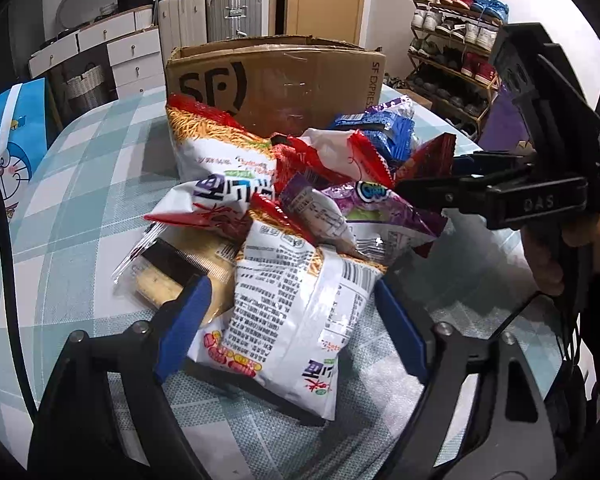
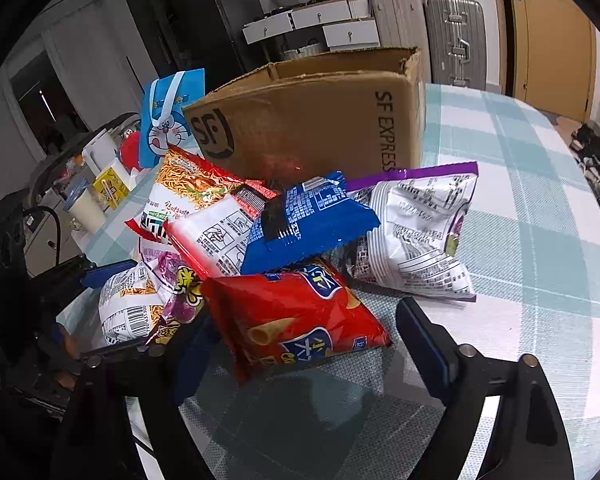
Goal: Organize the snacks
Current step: 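Grasp the white snack bag with the left tool while the right tool grasps the red chip bag, then lift the white bag with the left tool while the right tool lifts the red chip bag, then carry the red chip bag into the cardboard box and open the right tool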
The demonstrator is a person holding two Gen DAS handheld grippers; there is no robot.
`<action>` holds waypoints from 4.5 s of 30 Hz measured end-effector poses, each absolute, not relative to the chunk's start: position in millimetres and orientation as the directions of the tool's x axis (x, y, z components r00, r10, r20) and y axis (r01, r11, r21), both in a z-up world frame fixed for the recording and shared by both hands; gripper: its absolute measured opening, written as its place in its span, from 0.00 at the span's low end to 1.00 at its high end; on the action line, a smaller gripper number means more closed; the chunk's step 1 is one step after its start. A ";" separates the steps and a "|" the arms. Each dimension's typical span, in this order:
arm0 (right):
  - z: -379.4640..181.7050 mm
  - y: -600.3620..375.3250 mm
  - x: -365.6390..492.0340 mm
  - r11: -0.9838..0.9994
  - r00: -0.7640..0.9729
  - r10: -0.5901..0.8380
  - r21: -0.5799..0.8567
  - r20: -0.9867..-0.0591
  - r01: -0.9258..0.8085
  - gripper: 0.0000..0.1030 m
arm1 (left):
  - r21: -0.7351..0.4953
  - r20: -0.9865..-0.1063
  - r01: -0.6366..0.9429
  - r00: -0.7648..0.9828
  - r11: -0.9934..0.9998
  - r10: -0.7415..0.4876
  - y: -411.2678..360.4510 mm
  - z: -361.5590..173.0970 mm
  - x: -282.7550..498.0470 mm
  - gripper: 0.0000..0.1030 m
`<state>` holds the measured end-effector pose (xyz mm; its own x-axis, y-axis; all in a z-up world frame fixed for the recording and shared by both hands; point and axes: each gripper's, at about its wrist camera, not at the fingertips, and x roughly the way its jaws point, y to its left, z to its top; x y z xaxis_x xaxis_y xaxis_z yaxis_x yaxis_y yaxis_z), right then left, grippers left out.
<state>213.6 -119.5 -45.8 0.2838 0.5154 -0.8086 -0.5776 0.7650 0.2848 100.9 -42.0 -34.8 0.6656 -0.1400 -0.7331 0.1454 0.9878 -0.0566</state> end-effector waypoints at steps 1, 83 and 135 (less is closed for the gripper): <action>-46.8 -121.0 213.3 0.769 0.287 0.515 0.286 -0.808 -0.572 0.83 | -0.054 -0.731 0.149 0.667 0.987 -0.141 -43.9 -35.2 104.0 0.72; 20.2 -158.8 114.1 0.695 0.373 0.641 0.300 -0.671 -0.654 0.49 | -0.138 -0.553 -0.025 0.831 0.990 -0.056 -15.6 48.6 50.8 0.44; 23.7 -77.5 331.2 0.818 0.541 0.554 0.292 -0.633 -0.496 0.53 | -0.121 -0.579 -0.036 0.814 0.992 -0.041 9.0 76.1 308.2 0.45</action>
<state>331.2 -77.5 23.7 0.5412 0.5539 -0.6327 -0.4962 0.8178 0.2915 308.2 9.0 76.1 0.8144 -0.0408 -0.5789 -0.0363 0.9920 -0.1209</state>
